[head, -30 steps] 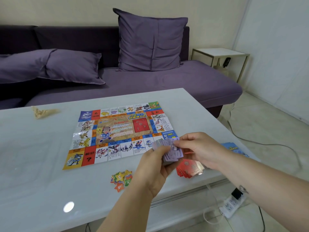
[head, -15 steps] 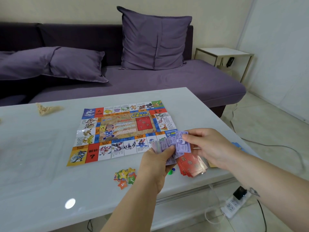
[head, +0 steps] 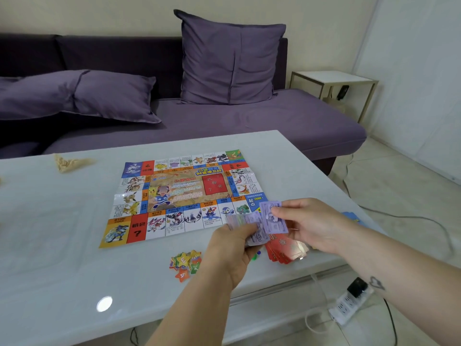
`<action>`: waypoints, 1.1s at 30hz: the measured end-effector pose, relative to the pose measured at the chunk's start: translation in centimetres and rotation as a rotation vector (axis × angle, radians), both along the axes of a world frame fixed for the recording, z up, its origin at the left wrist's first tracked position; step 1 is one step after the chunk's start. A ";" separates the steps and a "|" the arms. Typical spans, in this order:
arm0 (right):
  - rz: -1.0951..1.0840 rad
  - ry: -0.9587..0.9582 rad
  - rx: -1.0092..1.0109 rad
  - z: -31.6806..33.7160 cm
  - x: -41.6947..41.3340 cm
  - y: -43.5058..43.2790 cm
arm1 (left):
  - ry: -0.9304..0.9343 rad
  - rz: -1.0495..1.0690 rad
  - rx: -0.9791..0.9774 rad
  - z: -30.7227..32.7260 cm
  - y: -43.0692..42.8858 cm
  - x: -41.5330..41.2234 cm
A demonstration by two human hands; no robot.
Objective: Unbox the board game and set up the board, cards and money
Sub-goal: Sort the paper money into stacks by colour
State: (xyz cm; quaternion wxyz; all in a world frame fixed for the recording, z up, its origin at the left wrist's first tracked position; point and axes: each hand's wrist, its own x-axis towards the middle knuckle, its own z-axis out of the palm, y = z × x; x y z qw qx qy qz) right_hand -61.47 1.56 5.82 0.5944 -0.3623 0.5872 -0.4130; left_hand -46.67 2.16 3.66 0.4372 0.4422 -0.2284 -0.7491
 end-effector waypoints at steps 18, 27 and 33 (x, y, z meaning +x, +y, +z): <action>-0.172 0.316 -0.154 -0.9 -5.8 -3.5 | 0.091 0.085 0.093 -0.2 -2.0 -0.8; -0.130 0.860 -0.138 -2.5 -15.4 -6.9 | 0.136 0.051 0.114 0.6 -4.7 -5.4; 0.029 1.026 -0.162 -5.0 -18.1 -8.2 | 0.151 0.007 0.102 0.9 -6.0 -8.7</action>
